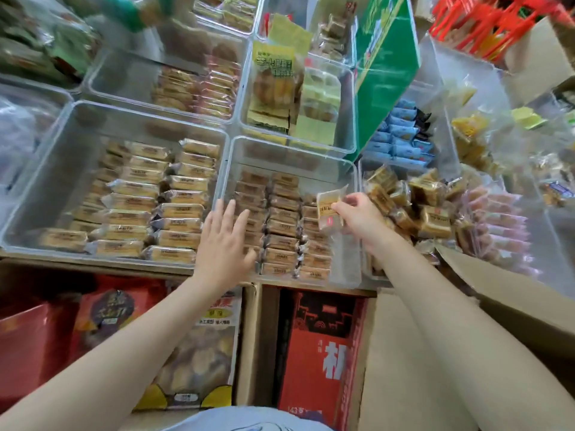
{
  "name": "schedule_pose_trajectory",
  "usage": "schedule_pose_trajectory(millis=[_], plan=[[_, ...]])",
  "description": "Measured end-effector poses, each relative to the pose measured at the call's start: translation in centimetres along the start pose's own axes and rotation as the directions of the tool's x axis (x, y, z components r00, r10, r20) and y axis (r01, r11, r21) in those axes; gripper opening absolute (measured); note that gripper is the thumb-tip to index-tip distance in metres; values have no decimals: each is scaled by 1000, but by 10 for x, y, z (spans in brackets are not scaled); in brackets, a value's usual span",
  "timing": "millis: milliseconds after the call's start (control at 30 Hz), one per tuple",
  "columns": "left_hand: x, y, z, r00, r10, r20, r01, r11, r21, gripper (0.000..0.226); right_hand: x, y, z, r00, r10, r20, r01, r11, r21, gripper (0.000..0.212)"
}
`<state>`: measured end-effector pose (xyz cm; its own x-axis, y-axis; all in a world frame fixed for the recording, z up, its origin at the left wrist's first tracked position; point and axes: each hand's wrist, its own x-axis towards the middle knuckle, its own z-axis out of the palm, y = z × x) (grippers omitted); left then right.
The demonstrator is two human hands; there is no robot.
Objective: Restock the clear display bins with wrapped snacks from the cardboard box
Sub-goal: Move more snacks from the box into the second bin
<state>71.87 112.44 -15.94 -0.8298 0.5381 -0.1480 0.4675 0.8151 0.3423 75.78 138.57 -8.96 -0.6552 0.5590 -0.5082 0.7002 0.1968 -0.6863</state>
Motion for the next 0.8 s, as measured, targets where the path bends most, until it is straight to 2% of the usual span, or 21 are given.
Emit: schedule_pose_trajectory(millis=[100,133,200,267,367,433,533,567,633,800], plan=[[4,-5,13,998,31,-51,-26,996,89,73,51,-10,6,959,-266,-98,218,913,-345,27],[4,-4,14,999,25,-46,-21,995,101,73,66,-11,11,929,-356,-98,267,831,-488,26],[5,-3,16,999,18,-43,-13,994,112,72,94,-11,21,865,-499,-49,303,599,-741,24],[6,-3,16,998,21,-59,-15,995,97,69,116,-6,32,844,-535,34,299,418,-858,23],[6,-4,19,997,32,-69,-24,994,105,67,135,7,51,852,-513,105,294,303,-907,29],[7,-4,20,997,31,-66,-22,992,123,67,141,16,62,855,-508,101,300,327,-896,30],[7,-4,21,997,30,-68,-22,992,127,66,142,28,70,885,-465,24,274,479,-834,31],[7,-4,22,997,30,-71,-21,992,128,66,141,34,72,898,-440,13,257,500,-827,33],[7,-4,23,996,34,-81,-23,991,131,65,136,45,77,915,-404,16,233,495,-837,44],[7,-4,24,993,57,-108,-43,991,130,59,119,67,96,935,-353,-42,204,628,-751,61]])
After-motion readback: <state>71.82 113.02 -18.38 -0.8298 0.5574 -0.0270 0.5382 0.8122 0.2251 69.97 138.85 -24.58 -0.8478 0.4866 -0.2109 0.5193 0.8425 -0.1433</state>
